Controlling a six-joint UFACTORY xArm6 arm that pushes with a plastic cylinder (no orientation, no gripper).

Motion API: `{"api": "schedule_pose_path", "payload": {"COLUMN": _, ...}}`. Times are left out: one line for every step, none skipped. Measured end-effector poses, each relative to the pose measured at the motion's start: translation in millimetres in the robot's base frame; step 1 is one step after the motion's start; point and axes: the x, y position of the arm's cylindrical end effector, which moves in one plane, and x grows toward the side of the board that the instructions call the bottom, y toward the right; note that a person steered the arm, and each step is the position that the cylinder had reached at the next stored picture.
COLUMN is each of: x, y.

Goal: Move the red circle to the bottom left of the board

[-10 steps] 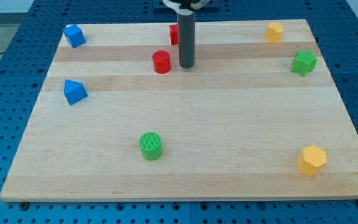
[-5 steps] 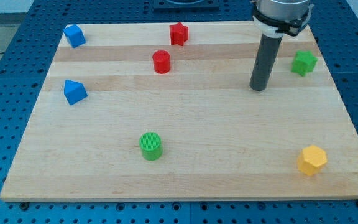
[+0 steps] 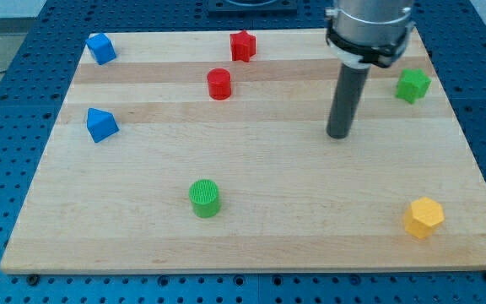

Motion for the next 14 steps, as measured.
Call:
{"api": "schedule_pose_path", "payload": {"x": -19.8, "y": -38.9}}
{"api": "schedule_pose_path", "payload": {"x": -55.4, "y": -38.9}}
{"api": "schedule_pose_path", "payload": {"x": -76.3, "y": -67.5}}
{"api": "schedule_pose_path", "payload": {"x": -94.0, "y": -85.2}}
{"api": "schedule_pose_path", "payload": {"x": -119.8, "y": -95.9}}
{"api": "schedule_pose_path", "payload": {"x": -87.7, "y": -103.3}}
{"api": "schedule_pose_path", "payload": {"x": -104.0, "y": -108.1}}
{"api": "schedule_pose_path", "payload": {"x": -113.2, "y": -108.6}}
{"api": "schedule_pose_path", "payload": {"x": -113.2, "y": -119.4}}
{"api": "schedule_pose_path", "payload": {"x": -113.2, "y": -119.6}}
{"api": "schedule_pose_path", "payload": {"x": -112.9, "y": -119.6}}
{"api": "schedule_pose_path", "payload": {"x": -112.9, "y": -119.6}}
{"api": "schedule_pose_path", "payload": {"x": -115.1, "y": -119.9}}
{"api": "schedule_pose_path", "payload": {"x": -115.1, "y": -137.8}}
